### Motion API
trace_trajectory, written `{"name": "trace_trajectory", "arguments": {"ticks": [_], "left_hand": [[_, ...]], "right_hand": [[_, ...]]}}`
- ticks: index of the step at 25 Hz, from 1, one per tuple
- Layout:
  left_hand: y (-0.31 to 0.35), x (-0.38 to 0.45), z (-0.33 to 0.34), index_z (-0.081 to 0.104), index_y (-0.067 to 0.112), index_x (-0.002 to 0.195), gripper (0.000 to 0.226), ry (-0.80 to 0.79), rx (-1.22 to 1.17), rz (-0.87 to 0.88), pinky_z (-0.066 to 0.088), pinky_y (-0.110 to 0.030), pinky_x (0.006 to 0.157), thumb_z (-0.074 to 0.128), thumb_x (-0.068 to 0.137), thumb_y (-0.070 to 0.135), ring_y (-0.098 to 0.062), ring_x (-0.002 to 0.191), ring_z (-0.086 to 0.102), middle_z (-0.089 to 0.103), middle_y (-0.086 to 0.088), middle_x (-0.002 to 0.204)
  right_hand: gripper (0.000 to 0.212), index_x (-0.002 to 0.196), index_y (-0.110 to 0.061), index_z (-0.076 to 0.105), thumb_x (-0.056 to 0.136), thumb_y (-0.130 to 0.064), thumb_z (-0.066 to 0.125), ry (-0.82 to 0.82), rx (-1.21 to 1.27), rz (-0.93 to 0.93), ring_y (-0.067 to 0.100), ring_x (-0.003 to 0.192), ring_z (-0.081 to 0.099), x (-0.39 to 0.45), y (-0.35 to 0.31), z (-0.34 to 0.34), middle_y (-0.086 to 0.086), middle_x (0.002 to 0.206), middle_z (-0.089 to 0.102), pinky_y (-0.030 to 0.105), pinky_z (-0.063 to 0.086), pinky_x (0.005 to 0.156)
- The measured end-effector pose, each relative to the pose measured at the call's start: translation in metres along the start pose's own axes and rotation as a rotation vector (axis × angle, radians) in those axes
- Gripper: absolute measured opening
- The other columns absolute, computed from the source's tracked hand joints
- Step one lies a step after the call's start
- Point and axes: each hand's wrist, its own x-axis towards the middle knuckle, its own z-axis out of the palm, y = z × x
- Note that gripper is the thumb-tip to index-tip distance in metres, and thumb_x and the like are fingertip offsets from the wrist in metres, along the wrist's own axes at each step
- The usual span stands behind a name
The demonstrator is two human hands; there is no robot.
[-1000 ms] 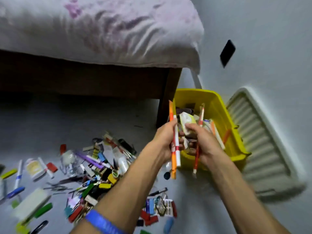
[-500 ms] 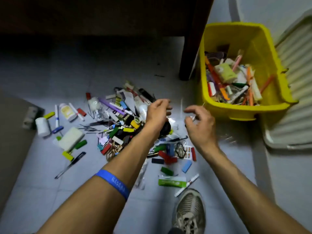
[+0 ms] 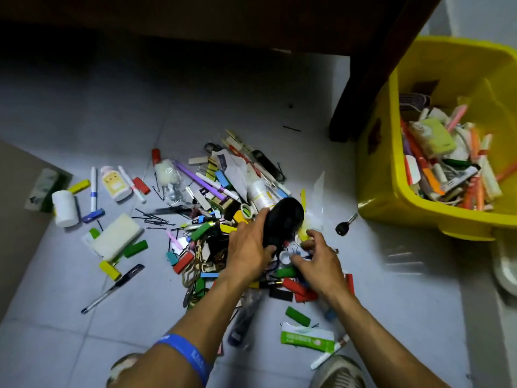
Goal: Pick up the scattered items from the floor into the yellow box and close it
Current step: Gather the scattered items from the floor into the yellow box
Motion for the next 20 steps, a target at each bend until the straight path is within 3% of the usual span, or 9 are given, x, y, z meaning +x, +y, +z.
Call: {"name": "trace_trajectory", "arguments": {"ticks": [2, 4, 6, 9, 12, 13, 15, 17, 20], "left_hand": [[0.000, -0.002, -0.009, 0.061, 0.022, 0.112, 0.030, 0.113, -0.304, -0.049, 0.045, -0.032, 0.075, 0.071, 0.084, 0.020, -0.029, 0.095, 0.061, 0.060, -0.001, 0.090], [0.004, -0.008, -0.022, 0.063, 0.024, 0.093, 0.009, 0.022, -0.694, -0.125, 0.056, -0.036, 0.074, 0.068, 0.087, 0.019, -0.023, 0.087, 0.066, 0.067, 0.002, 0.085], [0.020, -0.013, -0.038, 0.066, 0.024, 0.092, 0.007, -0.045, -0.913, -0.102, 0.058, -0.044, 0.078, 0.066, 0.085, 0.021, -0.023, 0.088, 0.069, 0.071, -0.004, 0.089], [0.054, -0.013, -0.064, 0.069, 0.024, 0.099, 0.021, -0.071, -1.104, -0.018, 0.056, -0.026, 0.071, 0.059, 0.081, 0.022, -0.010, 0.084, 0.069, 0.073, 0.006, 0.089], [0.077, -0.009, -0.084, 0.068, 0.020, 0.107, 0.028, 0.015, -1.176, -0.108, 0.049, -0.025, 0.068, 0.061, 0.082, 0.030, -0.011, 0.079, 0.062, 0.070, 0.005, 0.087], [0.080, -0.010, -0.088, 0.068, 0.018, 0.107, 0.025, 0.043, -1.190, -0.151, 0.048, -0.025, 0.067, 0.062, 0.086, 0.030, -0.013, 0.079, 0.060, 0.070, 0.002, 0.087], [0.078, -0.012, -0.091, 0.067, 0.017, 0.106, 0.016, 0.071, -1.148, -0.210, 0.048, -0.020, 0.062, 0.057, 0.097, 0.024, -0.014, 0.079, 0.060, 0.068, -0.001, 0.089], [0.071, -0.020, -0.085, 0.066, 0.023, 0.100, 0.011, 0.078, -1.024, -0.259, 0.046, -0.019, 0.060, 0.055, 0.098, 0.021, -0.009, 0.078, 0.062, 0.068, 0.001, 0.093], [0.046, -0.035, -0.062, 0.063, 0.032, 0.092, 0.014, 0.040, -0.837, -0.287, 0.046, -0.024, 0.063, 0.060, 0.094, 0.019, -0.007, 0.082, 0.062, 0.067, 0.007, 0.095]], "right_hand": [[0.059, 0.132, -0.031, 0.046, 0.080, -0.037, 0.075, -0.018, 0.158, 0.001, 0.012, 0.098, 0.062, -0.001, -0.011, 0.005, -0.011, 0.107, 0.065, 0.031, 0.051, 0.084], [0.046, 0.124, -0.020, 0.056, 0.084, -0.028, 0.075, -0.125, 0.624, 0.035, 0.016, 0.094, 0.070, -0.006, -0.027, 0.003, -0.004, 0.102, 0.073, 0.028, 0.056, 0.076], [0.026, 0.112, -0.012, 0.065, 0.088, -0.016, 0.071, -0.158, 0.891, 0.026, 0.022, 0.093, 0.073, -0.014, -0.045, -0.007, 0.006, 0.100, 0.076, 0.028, 0.057, 0.072], [0.009, 0.099, -0.009, 0.069, 0.092, -0.010, 0.064, 0.082, 0.951, 0.006, 0.024, 0.088, 0.073, -0.025, -0.076, -0.046, 0.007, 0.092, 0.077, 0.035, 0.059, 0.074], [0.004, 0.094, -0.015, 0.067, 0.093, -0.014, 0.063, 0.344, 1.150, -0.024, 0.021, 0.097, 0.069, -0.022, -0.107, -0.127, -0.001, 0.096, 0.075, 0.038, 0.055, 0.082], [0.007, 0.099, -0.017, 0.065, 0.094, -0.018, 0.063, 0.367, 1.232, -0.018, 0.021, 0.102, 0.068, -0.019, -0.115, -0.159, -0.003, 0.101, 0.074, 0.040, 0.055, 0.084], [0.031, 0.123, -0.018, 0.058, 0.095, -0.031, 0.060, 0.275, 1.322, 0.025, 0.026, 0.111, 0.063, -0.014, -0.123, -0.205, 0.003, 0.119, 0.066, 0.040, 0.057, 0.084], [0.047, 0.136, -0.011, 0.050, 0.096, -0.034, 0.057, 0.229, 1.177, 0.094, 0.028, 0.111, 0.063, -0.018, -0.117, -0.210, 0.011, 0.127, 0.060, 0.035, 0.059, 0.079], [0.023, 0.118, -0.015, 0.060, 0.097, -0.024, 0.056, 0.273, 0.963, 0.125, 0.021, 0.092, 0.069, -0.036, -0.086, -0.155, 0.008, 0.112, 0.068, 0.029, 0.059, 0.067]]}}
